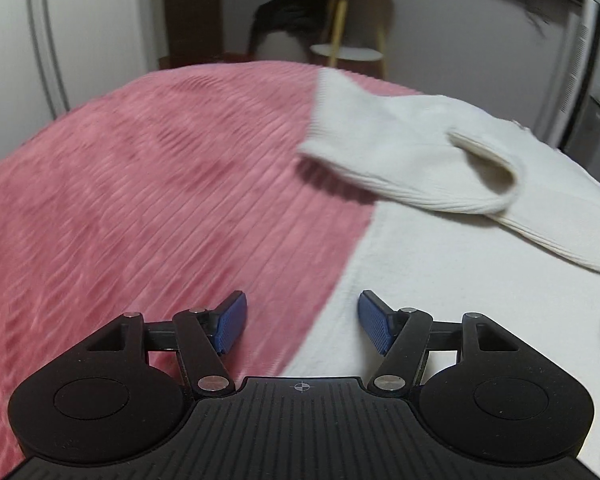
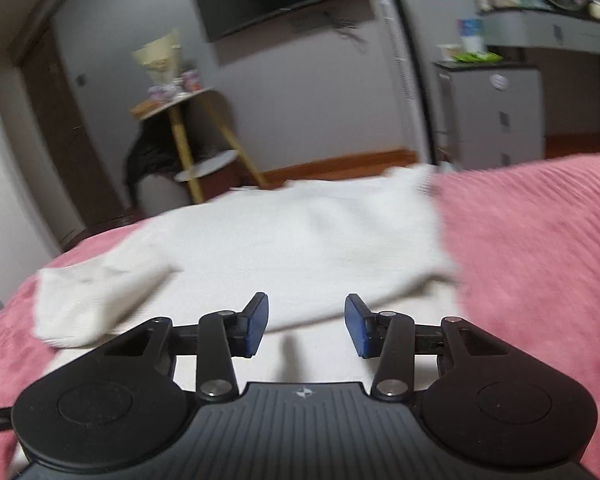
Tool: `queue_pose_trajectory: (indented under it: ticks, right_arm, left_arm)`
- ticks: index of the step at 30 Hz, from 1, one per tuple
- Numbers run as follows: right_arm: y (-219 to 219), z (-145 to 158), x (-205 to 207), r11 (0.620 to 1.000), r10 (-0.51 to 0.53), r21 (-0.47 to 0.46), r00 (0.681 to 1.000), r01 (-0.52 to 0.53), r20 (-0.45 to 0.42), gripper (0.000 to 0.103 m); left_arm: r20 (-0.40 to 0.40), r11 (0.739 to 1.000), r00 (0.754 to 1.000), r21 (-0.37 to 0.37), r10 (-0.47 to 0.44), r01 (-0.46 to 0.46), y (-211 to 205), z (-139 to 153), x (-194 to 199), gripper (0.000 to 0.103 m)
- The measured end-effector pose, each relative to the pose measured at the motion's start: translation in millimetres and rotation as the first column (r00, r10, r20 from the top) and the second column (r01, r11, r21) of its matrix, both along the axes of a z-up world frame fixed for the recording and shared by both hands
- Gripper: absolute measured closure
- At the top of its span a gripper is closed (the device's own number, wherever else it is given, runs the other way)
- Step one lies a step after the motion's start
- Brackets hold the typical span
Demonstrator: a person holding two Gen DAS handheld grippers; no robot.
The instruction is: Fold small clothes
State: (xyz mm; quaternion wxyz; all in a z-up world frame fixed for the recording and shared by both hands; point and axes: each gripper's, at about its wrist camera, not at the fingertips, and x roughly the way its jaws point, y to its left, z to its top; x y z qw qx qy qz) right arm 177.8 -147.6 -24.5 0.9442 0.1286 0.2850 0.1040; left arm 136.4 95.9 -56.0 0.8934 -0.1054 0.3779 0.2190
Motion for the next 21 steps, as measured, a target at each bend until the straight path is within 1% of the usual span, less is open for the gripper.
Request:
queue_pose_trajectory:
  ticks: [1,3,4,7,10,14,15,16,17,18,21]
  right_arm:
    - [14.7,3.4,-0.1,1.000,0.025,-0.005,1.000,-0.025,0.000,0.060]
    - [46.2,8.0,3.5,0.997,0.076,-0.025,0.997,-0.076,0.001,0.060]
    - [62.5,10.1,7.1,0.995,0.096,-0.041,0.995,-0.096,-0.002,0.060]
    - [106.7,19.9,18.7,0.983,0.166,-0.088,0.986,-0.164,0.010,0.060]
    - [142.3,25.5,32.9,0.963,0.207,-0.176,0.978,-0.202,0.013,0.060]
    - [169.5,14.2,52.1,0.940,0.200,-0.274,0.979,-0.204,-0.044,0.060]
    - [174.2,9.6,56.1,0.933,0.190,-0.300,0.980,-0.200,-0.061,0.065]
    - [175.9,5.1,58.4,0.930,0.184,-0.309,0.980,-0.199,-0.079,0.084]
    - [175.0,1.0,59.9,0.932,0.180,-0.303,0.979,-0.201,-0.096,0.093]
    - [174.1,-1.9,59.6,0.938,0.169,-0.288,0.980,-0.192,-0.103,0.096]
    - [163.8,3.1,49.7,0.954,0.126,-0.269,0.991,-0.136,-0.053,0.097]
  left_arm:
    - [-0.001,1.000,1.000,0.005,0.009,-0.009,2.3,-0.5,-0.8,0.032]
    - [0.014,1.000,1.000,-0.010,0.017,-0.017,7.2,2.0,-4.6,0.032]
    - [0.027,1.000,0.999,-0.005,0.028,-0.028,8.4,3.8,-6.8,0.032]
    - [0.056,0.996,0.996,0.043,0.070,-0.072,10.8,8.7,-12.5,0.032]
    - [0.077,0.994,0.991,0.024,0.107,-0.109,22.7,12.1,-12.3,0.033]
    - [0.065,0.990,0.988,-0.024,0.141,-0.139,36.3,7.2,-9.1,0.033]
    - [0.058,0.989,0.988,-0.034,0.143,-0.142,38.0,5.7,-8.0,0.034]
    - [0.052,0.989,0.988,-0.039,0.144,-0.142,39.2,4.4,-7.1,0.034]
    - [0.049,0.989,0.989,-0.041,0.143,-0.141,39.9,3.9,-6.3,0.034]
    - [0.048,0.989,0.989,-0.042,0.142,-0.140,40.0,2.1,-5.7,0.034]
    - [0.046,0.989,0.988,-0.036,0.146,-0.145,40.4,1.2,-4.7,0.035]
